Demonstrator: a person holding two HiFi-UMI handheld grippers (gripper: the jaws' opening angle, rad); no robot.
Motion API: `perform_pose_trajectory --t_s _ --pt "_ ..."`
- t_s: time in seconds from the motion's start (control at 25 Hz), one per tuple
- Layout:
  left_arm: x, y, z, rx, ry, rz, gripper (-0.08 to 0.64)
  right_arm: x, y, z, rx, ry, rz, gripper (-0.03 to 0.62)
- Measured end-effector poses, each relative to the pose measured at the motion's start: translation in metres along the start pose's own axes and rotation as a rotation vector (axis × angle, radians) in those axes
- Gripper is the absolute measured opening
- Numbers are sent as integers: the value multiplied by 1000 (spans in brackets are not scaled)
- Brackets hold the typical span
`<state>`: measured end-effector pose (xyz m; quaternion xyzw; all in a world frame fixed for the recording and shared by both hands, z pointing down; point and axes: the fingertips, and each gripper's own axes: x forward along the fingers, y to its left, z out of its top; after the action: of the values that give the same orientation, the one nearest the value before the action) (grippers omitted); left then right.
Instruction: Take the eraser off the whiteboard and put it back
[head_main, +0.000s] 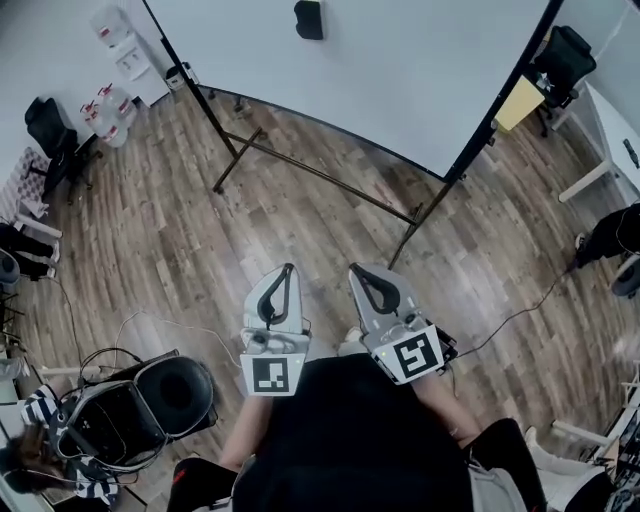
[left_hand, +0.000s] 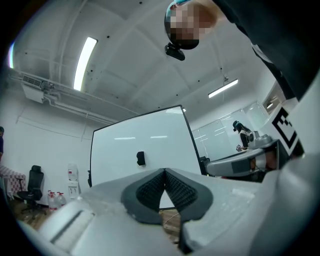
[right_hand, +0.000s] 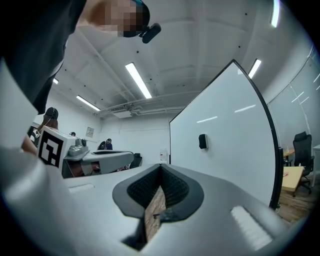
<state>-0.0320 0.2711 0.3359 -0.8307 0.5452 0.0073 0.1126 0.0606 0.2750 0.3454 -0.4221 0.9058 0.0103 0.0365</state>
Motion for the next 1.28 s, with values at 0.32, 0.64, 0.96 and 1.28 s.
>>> perform_pose_trajectory --t_s 0.32,0.64,0.96,1.28 --pt "21 -19 -1 -9 17 2 2 -16 -29 1 -5 9 -12 0" --pt "38 -23 -1 3 24 4 2 -13 -50 0 4 -16 -19 2" --pt "55 -9 -8 -7 24 24 2 1 -59 -7 3 2 -16 2" --pt "91 5 -24 -42 33 1 2 29 -84 -14 2 13 -46 2"
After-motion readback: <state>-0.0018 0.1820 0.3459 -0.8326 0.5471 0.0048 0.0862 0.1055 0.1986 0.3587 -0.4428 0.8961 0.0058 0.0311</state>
